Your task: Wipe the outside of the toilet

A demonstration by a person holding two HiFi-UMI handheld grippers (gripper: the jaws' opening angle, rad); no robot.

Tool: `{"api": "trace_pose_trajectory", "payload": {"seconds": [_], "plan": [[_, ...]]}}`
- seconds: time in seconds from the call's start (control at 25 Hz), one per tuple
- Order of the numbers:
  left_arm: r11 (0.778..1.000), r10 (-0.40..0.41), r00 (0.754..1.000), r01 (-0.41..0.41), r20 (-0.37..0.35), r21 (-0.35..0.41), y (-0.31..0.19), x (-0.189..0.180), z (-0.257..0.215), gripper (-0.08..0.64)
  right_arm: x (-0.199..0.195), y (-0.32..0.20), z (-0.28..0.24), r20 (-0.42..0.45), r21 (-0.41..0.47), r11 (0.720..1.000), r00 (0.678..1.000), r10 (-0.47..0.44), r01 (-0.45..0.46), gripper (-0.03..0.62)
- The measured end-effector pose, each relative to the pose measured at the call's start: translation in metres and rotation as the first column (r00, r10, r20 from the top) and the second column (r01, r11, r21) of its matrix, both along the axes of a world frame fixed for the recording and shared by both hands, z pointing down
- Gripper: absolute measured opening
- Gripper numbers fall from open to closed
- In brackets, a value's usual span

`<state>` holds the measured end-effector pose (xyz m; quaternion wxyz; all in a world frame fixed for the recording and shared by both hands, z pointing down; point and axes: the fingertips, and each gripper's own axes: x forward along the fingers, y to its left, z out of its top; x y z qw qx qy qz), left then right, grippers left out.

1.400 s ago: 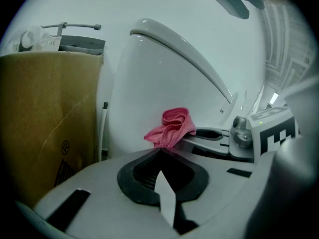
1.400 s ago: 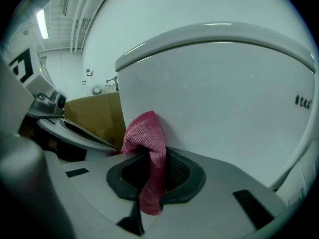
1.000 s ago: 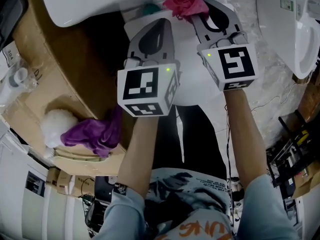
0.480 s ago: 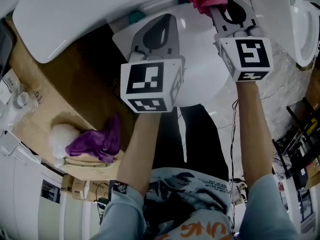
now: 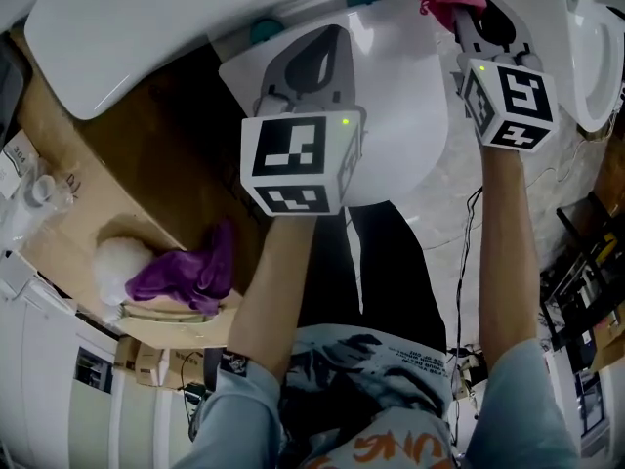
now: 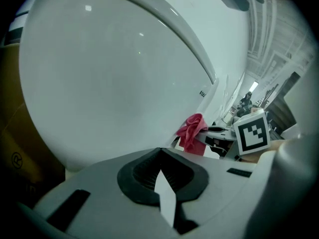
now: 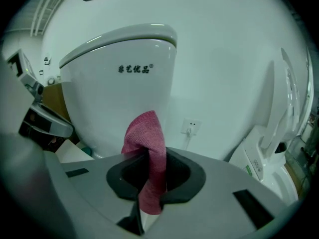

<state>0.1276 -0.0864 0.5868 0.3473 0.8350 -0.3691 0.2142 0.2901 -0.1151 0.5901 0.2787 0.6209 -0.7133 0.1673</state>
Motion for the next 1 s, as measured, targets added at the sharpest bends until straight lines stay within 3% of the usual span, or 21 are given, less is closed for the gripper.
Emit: {"api": "trace_pose_trajectory", "payload": {"seconds": [0.08,0.2,0.4,0.52,0.64,0.72,1.0], "plan": [[1.0,-0.019,1.0,0.019,0.007,-0.002,0.001,-0.01,-0.001,0.025,-0.01,0.01,0.0,0.018,-0.013,1.0,1.0,-0.011,0.011,0.067],[0.999,-0.047,0.999,0.047,0.016,0.003,0.001,-0.028,-0.004,0.025,-0.041,0.022,0.0,0.009,-0.036,0.995,0.995,-0.098,0.098,0.067],[0.989,-0.151,0.987,0.151,0.057,-0.003,0.004,-0.08,0.004,0.025,-0.125,0.027,0.001,-0.013,-0.044,0.945,0.945,-0.325,0.325,0.067],[0.978,-0.207,0.975,0.209,0.08,-0.017,0.014,-0.11,0.01,0.025,-0.183,0.024,-0.001,0.001,-0.014,0.886,0.886,-0.464,0.464,0.067],[0.96,-0.274,0.956,0.278,0.106,-0.019,0.023,-0.138,0.015,0.025,-0.25,0.028,-0.001,0.003,-0.006,0.777,0.777,-0.629,0.629,0.067],[0.95,-0.305,0.945,0.31,0.119,-0.031,0.028,-0.152,0.022,0.025,-0.286,0.029,0.0,0.015,0.004,0.727,0.727,-0.687,0.687,0.067],[0.925,-0.359,0.922,0.372,0.144,-0.078,0.038,-0.185,0.046,0.025,-0.355,0.016,0.02,-0.017,0.018,0.644,0.644,-0.765,0.765,0.067]]}}
